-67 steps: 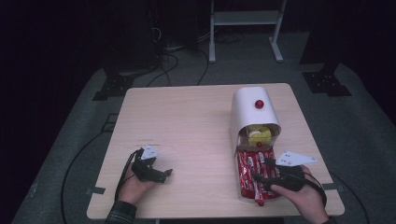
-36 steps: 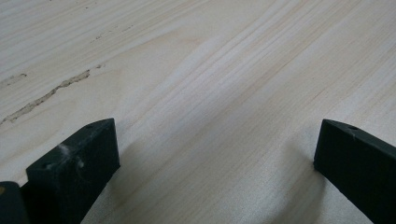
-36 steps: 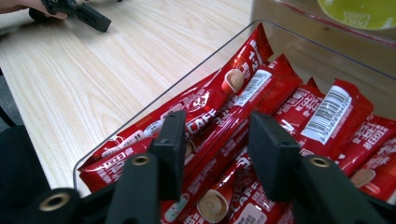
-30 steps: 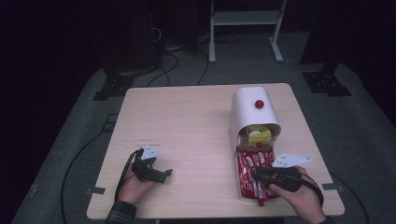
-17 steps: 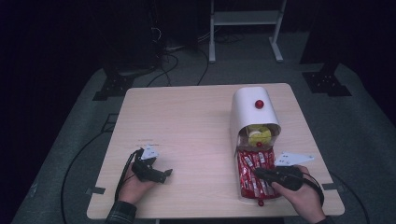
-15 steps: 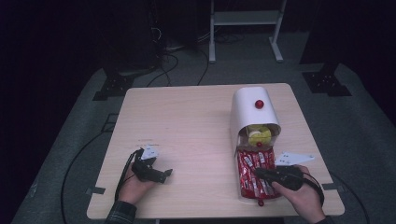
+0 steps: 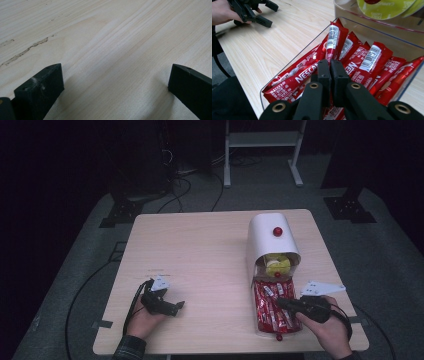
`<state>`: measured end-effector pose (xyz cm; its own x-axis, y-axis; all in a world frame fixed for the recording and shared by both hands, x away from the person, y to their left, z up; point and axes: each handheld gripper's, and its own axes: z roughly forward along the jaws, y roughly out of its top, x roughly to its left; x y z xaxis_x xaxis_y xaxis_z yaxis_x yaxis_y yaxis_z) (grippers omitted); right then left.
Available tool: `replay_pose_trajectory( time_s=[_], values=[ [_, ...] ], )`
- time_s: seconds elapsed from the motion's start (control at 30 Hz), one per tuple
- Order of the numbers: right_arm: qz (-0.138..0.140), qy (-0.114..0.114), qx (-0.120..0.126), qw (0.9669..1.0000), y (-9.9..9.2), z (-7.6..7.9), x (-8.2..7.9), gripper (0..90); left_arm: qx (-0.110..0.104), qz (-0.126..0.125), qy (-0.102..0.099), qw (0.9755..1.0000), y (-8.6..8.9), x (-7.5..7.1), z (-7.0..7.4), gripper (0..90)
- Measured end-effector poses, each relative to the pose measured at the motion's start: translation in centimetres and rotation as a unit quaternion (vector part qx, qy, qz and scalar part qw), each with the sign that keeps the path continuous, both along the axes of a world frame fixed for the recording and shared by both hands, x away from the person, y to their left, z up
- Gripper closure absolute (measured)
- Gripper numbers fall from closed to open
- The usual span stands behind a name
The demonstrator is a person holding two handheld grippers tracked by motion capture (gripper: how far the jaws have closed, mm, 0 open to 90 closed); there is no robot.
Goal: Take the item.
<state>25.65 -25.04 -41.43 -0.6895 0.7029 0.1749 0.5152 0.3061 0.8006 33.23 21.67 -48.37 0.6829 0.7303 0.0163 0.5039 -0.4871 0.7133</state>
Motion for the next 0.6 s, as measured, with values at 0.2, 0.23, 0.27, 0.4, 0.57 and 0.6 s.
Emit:
replay_pose_trajectory(
  time_s=[0.2,0.23,0.27,0.4,0.57,0.6],
  values=[
    [-0.004,-0.005,0.002,1.0,-0.4,0.3,-0.1,86.2,0.0,0.0,0.0,1.0,0.0,0.0,0.0,0.0],
    [-0.005,-0.007,0.003,1.0,-0.5,0.4,-0.1,86.3,0.0,0.0,0.0,1.0,0.0,0.0,0.0,0.0],
    [-0.009,-0.009,0.004,0.9999,-0.6,0.5,-0.1,86.3,0.0,0.0,0.0,1.0,0.0,0.0,0.0,0.0],
    [-0.015,-0.009,0.005,0.9998,-1.0,0.7,-0.2,86.3,0.0,0.0,0.0,1.0,0.0,0.0,0.0,0.0],
    [-0.021,-0.014,0.006,0.9997,-1.5,0.9,-0.2,86.3,0.0,0.0,0.0,1.0,0.0,0.0,0.0,0.0],
    [-0.022,-0.016,0.005,0.9996,-1.6,1.0,-0.3,86.3,0.0,0.0,0.0,1.0,0.0,0.0,0.0,0.0]
  ],
)
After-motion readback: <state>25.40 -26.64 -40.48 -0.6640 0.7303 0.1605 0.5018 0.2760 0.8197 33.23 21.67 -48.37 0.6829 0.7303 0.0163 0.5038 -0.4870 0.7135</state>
